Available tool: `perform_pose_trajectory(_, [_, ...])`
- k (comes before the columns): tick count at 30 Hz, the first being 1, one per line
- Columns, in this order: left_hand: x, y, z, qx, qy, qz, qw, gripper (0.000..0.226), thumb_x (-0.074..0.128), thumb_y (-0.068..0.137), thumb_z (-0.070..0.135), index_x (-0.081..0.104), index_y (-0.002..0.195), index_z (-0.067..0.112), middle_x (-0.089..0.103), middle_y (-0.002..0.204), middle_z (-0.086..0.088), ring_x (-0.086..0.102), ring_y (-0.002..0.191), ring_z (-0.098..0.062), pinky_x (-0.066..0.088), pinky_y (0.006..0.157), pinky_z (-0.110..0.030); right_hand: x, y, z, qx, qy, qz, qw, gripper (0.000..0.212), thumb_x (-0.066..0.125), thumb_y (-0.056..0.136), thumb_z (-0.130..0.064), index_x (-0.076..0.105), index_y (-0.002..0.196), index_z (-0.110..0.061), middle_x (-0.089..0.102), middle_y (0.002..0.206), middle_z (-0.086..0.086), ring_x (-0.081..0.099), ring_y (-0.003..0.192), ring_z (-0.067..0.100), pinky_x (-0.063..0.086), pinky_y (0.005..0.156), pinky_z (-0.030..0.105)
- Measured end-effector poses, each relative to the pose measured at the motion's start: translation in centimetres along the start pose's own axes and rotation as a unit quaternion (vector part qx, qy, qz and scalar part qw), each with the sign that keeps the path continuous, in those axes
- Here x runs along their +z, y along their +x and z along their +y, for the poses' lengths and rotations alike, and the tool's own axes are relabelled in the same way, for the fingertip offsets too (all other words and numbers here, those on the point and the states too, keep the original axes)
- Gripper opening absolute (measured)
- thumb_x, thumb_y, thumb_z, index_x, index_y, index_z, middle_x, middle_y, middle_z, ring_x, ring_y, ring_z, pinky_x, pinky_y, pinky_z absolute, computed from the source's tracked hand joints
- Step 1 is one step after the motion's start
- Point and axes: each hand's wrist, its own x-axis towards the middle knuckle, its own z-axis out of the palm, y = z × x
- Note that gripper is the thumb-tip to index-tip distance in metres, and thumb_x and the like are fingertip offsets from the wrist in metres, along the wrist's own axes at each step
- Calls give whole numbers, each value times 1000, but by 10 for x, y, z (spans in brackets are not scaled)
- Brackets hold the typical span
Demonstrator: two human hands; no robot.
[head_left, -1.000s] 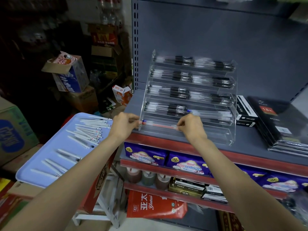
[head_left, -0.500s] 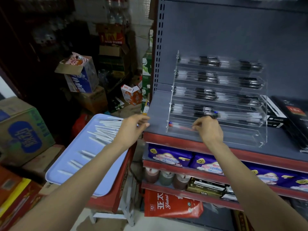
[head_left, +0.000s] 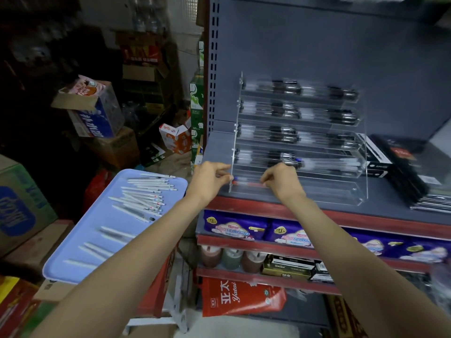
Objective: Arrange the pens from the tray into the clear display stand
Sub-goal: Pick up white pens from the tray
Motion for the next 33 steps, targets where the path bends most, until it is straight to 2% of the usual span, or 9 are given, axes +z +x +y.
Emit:
perform_pose_trajectory(4, [1, -3, 3, -4, -8, 0, 1000, 39, 69, 83, 20, 62, 121, 10, 70, 108, -7, 61, 97, -11, 43, 85, -17, -4, -9, -3, -24, 56, 5, 998, 14, 63, 85, -3, 73, 94, -8, 72, 98, 7, 61, 85, 10, 46, 83, 17])
perform_pose_trajectory(6, [-3, -8, 6, -5, -26, -3, 1000, 38, 68, 84, 21, 61, 121, 12, 70, 103, -3, 61, 94, -11, 44, 84, -19, -7, -17, -10, -53, 72, 34, 995, 17, 63, 86, -7, 71, 101, -9, 71, 103, 4, 59, 86, 7, 42, 85, 11])
perform_pose_trajectory(11, [-40, -33, -14, -9, -58, 36, 998, 26, 63, 88, 20, 63, 114, 18, 65, 97, 3, 61, 89, -11, 46, 75, -13, 1, -40, -55, -136, 138, 47, 980, 21, 61, 86, -6, 70, 104, -12, 69, 101, 3, 58, 83, 7, 38, 72, -2])
perform_pose_trajectory(16, [-93, -64, -84, -75, -28, 72, 994, 11, 63, 88, 20, 64, 97, 24, 68, 86, 1, 66, 79, -14, 54, 80, -36, 55, -52, -116, -197, 121, -46, 972, 21, 57, 90, -13, 69, 108, -17, 66, 102, 2, 60, 87, 11, 45, 81, 17])
perform_pose_trajectory(20, [-128, -85, -147, -128, 41, 77, 988, 12, 60, 90, 18, 66, 100, 17, 66, 90, -3, 61, 78, -17, 45, 68, -26, 120, -54, -156, -196, 97, -142, 965, 24, 51, 94, -12, 65, 114, -12, 63, 114, 7, 61, 99, 21, 48, 88, 32])
perform_pose_trajectory(22, [-140, -94, -179, -150, 83, 48, 984, 17, 57, 92, 13, 66, 106, 10, 65, 96, -6, 59, 82, -18, 42, 70, -26, 153, -56, -167, -170, 91, -176, 965, 26, 48, 96, -13, 63, 117, -11, 62, 119, 9, 58, 105, 23, 47, 92, 35])
perform_pose_trajectory(25, [-151, -101, -229, -153, 155, -24, 976, 25, 52, 92, 6, 63, 115, 5, 62, 119, -15, 59, 108, -30, 42, 88, -30, 202, -57, -181, -127, 74, -204, 968, 26, 49, 96, -15, 61, 119, -11, 60, 120, 10, 57, 108, 24, 47, 92, 38])
perform_pose_trajectory(29, [-152, -98, -275, -134, 242, -148, 949, 40, 44, 97, 13, 45, 137, 14, 38, 147, -6, 37, 135, -21, 30, 106, -28, 254, -54, -193, -105, -10, -223, 969, 28, 50, 96, -20, 59, 121, -12, 55, 125, 14, 55, 112, 29, 48, 90, 45])
perform_pose_trajectory(33, [-148, -100, -296, -106, 291, -198, 930, 41, 43, 97, 12, 43, 139, 13, 29, 152, -8, 32, 137, -25, 37, 106, -38, 284, -52, -198, -102, -116, -214, 964, 17, 47, 96, -8, 60, 105, -6, 52, 115, 14, 56, 92, 30, 49, 70, 37])
